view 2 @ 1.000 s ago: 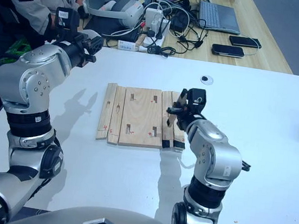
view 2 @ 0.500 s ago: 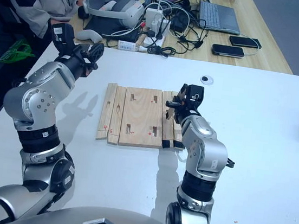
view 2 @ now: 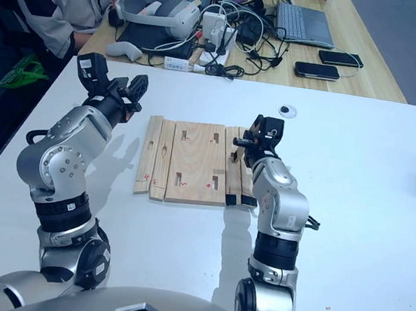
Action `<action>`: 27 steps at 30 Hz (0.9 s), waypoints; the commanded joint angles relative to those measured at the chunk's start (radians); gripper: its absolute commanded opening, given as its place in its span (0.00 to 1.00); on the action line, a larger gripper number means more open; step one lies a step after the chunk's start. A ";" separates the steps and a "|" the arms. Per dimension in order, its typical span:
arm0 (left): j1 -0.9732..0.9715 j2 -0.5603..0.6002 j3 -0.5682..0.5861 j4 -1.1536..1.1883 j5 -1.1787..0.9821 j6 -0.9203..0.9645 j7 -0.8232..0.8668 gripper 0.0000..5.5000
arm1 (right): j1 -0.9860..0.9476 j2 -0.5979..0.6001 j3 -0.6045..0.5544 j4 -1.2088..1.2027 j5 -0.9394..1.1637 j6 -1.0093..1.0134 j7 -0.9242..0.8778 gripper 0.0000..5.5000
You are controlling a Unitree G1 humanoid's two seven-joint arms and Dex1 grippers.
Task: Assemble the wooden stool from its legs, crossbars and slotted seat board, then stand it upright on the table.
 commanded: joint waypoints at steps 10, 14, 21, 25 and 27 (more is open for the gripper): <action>-0.070 -0.021 -0.006 0.048 -0.016 -0.068 0.032 0.46 | -0.031 -0.039 0.046 0.048 0.004 0.049 -0.014 0.07; -0.087 -0.032 -0.014 0.069 -0.021 -0.094 0.040 0.46 | -0.042 -0.055 0.059 0.061 0.001 0.070 -0.023 0.07; -0.132 -0.042 -0.037 0.130 -0.016 -0.150 0.038 0.46 | -0.056 -0.066 0.063 0.081 -0.002 0.107 -0.036 0.07; -0.145 -0.039 -0.039 0.147 -0.016 -0.172 0.042 0.46 | -0.061 -0.083 0.071 0.053 -0.002 0.160 -0.035 0.07; -0.146 -0.036 -0.041 0.151 -0.016 -0.179 0.042 0.46 | -0.065 -0.085 0.074 0.027 -0.002 0.192 -0.041 0.07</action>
